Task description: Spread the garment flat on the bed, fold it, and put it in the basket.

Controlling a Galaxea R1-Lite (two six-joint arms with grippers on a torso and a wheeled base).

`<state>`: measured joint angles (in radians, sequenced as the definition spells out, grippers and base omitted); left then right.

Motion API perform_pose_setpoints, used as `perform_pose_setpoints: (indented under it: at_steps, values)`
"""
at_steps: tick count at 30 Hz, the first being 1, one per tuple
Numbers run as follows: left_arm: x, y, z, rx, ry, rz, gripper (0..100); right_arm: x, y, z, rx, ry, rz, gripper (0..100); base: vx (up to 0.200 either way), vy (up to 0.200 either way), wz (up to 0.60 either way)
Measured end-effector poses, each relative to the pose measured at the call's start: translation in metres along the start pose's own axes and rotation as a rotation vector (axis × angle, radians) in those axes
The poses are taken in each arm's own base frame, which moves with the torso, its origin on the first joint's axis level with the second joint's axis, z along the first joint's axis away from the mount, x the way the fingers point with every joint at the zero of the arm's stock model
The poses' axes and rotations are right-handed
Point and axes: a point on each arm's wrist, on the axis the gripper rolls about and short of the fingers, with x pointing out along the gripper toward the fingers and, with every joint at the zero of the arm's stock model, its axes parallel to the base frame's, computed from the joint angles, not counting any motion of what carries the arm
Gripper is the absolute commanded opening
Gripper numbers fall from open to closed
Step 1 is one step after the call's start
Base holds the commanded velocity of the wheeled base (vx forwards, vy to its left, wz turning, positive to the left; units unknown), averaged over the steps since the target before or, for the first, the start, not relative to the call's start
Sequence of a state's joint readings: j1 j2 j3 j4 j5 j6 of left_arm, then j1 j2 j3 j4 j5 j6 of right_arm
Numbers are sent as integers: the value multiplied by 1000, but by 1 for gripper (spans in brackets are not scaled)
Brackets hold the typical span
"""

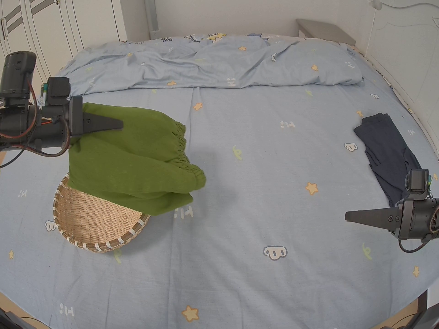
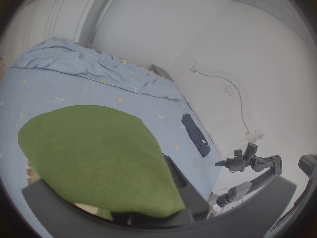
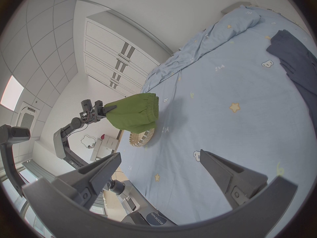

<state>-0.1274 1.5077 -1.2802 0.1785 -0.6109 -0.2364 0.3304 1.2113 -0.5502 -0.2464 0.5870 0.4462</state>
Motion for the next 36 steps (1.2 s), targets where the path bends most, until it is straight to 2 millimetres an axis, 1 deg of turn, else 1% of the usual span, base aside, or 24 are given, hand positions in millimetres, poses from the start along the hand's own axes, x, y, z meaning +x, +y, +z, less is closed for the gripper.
perform_pose_setpoints:
  at_steps: [3,9,13,18,23,30,33,36]
  values:
    - [-11,10,1,-19,-26,47,0,0,0,0,-2,-1,1,100,0,0,0]
    - [-24,33,-8,-79,-32,132,0,0,0,0,-5,-1,2,100,0,0,0]
    - [-30,52,-21,-140,-16,193,0,0,0,0,-7,-1,2,100,0,0,0]
    - [-33,70,-39,-214,18,247,0,1,0,0,-9,3,4,100,0,0,0]
    - [-28,90,-55,-289,70,284,0,2,0,-2,-7,11,4,100,0,0,0]
    - [-10,130,-76,-444,191,341,0,4,1,-5,-7,27,12,100,0,0,0]
    - [-4,142,-80,-515,254,369,0,4,1,-5,-8,30,15,100,0,0,0]
    - [0,149,-81,-587,340,416,0,4,1,-6,-8,33,16,100,0,0,0]
